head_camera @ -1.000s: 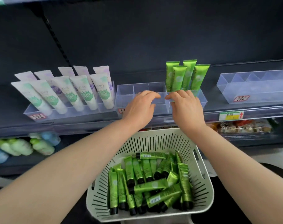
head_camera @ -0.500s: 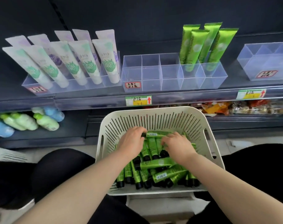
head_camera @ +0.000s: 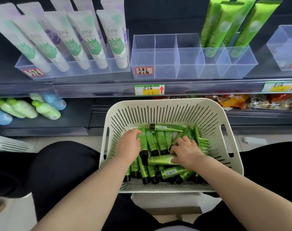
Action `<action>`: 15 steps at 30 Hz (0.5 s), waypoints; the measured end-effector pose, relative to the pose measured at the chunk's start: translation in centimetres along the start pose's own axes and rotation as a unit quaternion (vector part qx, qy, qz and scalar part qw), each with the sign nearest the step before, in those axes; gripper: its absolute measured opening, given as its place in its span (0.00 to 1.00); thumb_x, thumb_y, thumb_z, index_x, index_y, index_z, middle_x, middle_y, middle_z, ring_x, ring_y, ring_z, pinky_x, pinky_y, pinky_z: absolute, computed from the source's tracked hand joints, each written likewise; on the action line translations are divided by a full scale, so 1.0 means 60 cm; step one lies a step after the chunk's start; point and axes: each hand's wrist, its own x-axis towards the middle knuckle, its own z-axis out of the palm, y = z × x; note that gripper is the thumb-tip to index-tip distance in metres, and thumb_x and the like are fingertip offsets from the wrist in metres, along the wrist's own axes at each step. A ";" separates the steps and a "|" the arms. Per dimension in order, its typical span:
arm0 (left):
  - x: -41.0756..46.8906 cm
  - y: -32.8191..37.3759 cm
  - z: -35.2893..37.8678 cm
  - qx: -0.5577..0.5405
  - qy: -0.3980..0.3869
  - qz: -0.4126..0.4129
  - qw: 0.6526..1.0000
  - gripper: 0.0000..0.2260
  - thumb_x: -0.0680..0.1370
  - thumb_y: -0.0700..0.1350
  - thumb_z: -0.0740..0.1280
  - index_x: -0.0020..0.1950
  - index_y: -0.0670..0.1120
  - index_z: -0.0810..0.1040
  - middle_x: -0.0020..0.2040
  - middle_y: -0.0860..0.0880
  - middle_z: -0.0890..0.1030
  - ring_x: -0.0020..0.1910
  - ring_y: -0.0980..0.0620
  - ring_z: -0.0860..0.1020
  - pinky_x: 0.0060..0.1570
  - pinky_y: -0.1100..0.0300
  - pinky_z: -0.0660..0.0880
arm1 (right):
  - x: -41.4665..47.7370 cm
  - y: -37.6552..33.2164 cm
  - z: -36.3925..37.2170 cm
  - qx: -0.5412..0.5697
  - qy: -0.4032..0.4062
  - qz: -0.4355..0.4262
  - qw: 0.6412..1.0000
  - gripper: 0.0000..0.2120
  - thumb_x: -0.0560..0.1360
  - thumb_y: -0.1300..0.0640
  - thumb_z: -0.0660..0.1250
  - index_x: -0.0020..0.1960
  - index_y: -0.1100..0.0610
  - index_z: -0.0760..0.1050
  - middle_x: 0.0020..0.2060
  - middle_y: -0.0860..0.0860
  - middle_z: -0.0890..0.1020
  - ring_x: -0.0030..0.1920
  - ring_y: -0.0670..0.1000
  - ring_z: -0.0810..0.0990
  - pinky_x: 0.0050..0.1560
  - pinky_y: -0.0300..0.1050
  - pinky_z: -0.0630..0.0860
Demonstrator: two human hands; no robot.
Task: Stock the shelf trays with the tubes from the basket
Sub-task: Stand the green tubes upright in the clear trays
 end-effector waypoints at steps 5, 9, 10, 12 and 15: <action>0.001 -0.002 0.004 0.017 -0.022 -0.017 0.999 0.14 0.80 0.43 0.63 0.67 0.48 0.73 0.63 0.51 0.76 0.46 0.58 0.77 0.48 0.66 0.73 | -0.018 -0.006 -0.018 0.100 0.042 -0.004 0.994 0.11 0.76 0.49 0.67 0.56 0.47 0.71 0.47 0.46 0.79 0.50 0.49 0.76 0.65 0.52 0.66; 0.008 0.002 0.005 0.020 -0.039 -0.031 0.999 0.14 0.80 0.43 0.63 0.67 0.47 0.74 0.64 0.51 0.76 0.45 0.56 0.77 0.46 0.63 0.75 | -0.039 0.010 -0.057 0.144 0.115 -0.010 0.983 0.09 0.75 0.48 0.67 0.55 0.46 0.73 0.42 0.43 0.79 0.41 0.45 0.77 0.50 0.43 0.76; 0.012 0.004 0.005 0.021 -0.041 -0.041 0.998 0.14 0.80 0.43 0.63 0.66 0.47 0.74 0.64 0.51 0.76 0.41 0.56 0.77 0.43 0.61 0.75 | -0.042 0.017 -0.066 0.147 0.137 -0.011 0.980 0.10 0.75 0.49 0.68 0.55 0.46 0.74 0.44 0.43 0.80 0.41 0.45 0.78 0.49 0.43 0.77; 0.024 0.011 0.010 0.025 -0.053 -0.060 0.996 0.13 0.80 0.43 0.63 0.65 0.47 0.75 0.63 0.50 0.77 0.36 0.55 0.76 0.41 0.58 0.77 | -0.045 0.029 -0.078 0.148 0.162 -0.014 0.976 0.11 0.74 0.49 0.68 0.56 0.45 0.74 0.45 0.44 0.81 0.42 0.47 0.79 0.49 0.46 0.78; 0.039 0.028 0.023 0.044 -0.083 -0.083 0.992 0.14 0.81 0.45 0.62 0.66 0.44 0.73 0.58 0.46 0.80 0.42 0.49 0.80 0.46 0.54 0.78 | -0.044 0.039 -0.089 0.168 0.180 -0.018 0.969 0.13 0.74 0.48 0.69 0.57 0.46 0.73 0.44 0.44 0.81 0.42 0.47 0.80 0.47 0.47 0.79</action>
